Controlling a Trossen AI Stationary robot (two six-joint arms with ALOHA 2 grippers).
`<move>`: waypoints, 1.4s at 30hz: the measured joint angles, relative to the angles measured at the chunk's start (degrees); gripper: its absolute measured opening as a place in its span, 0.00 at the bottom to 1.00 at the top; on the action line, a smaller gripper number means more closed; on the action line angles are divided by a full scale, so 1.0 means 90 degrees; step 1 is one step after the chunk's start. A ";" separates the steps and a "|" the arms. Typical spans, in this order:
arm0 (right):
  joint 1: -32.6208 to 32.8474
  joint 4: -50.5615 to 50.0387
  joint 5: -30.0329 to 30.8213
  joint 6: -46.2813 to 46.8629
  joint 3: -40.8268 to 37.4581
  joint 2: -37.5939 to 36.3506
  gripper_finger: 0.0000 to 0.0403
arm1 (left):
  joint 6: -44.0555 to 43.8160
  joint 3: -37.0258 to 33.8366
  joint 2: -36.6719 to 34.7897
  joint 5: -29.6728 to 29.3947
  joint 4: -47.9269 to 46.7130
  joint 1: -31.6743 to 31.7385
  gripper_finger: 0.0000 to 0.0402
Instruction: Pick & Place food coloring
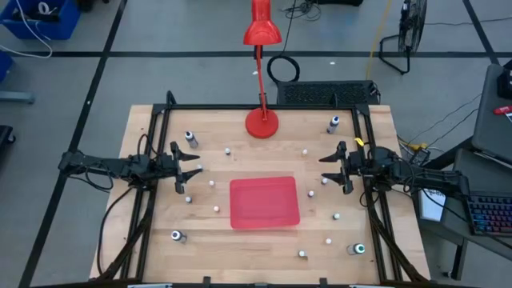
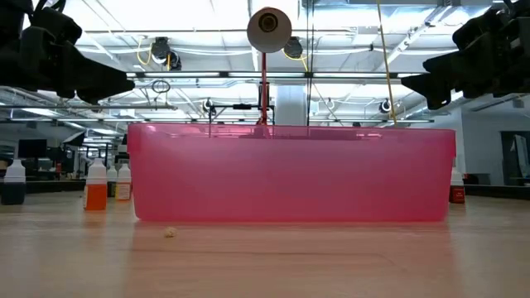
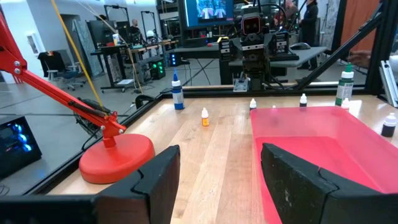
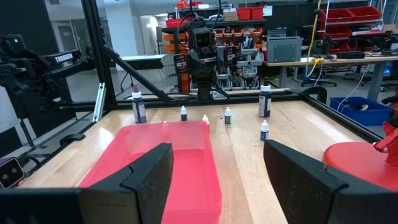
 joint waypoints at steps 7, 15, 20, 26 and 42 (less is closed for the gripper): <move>0.0000 0.0000 -0.0001 0.0000 -0.0001 0.0001 0.59 | 0.0000 0.0002 0.0002 -0.0002 0.0002 0.0000 0.56; 0.0000 -0.0001 0.0002 0.0000 0.0000 0.0001 0.59 | 0.0000 0.0000 0.0000 0.0000 0.0002 0.0000 0.56; 0.0000 0.0000 0.0001 0.0000 0.0000 0.0001 0.59 | 0.0000 0.0000 0.0001 0.0000 0.0002 0.0000 0.56; 0.0000 -0.0001 0.0001 0.0000 0.0001 0.0001 0.59 | 0.0000 0.0002 0.0002 -0.0002 0.0002 0.0000 0.56; 0.0001 -0.0121 -0.0018 0.0972 -0.0001 0.0000 0.59 | 0.0000 0.0002 0.0002 -0.0001 0.0001 -0.0001 0.56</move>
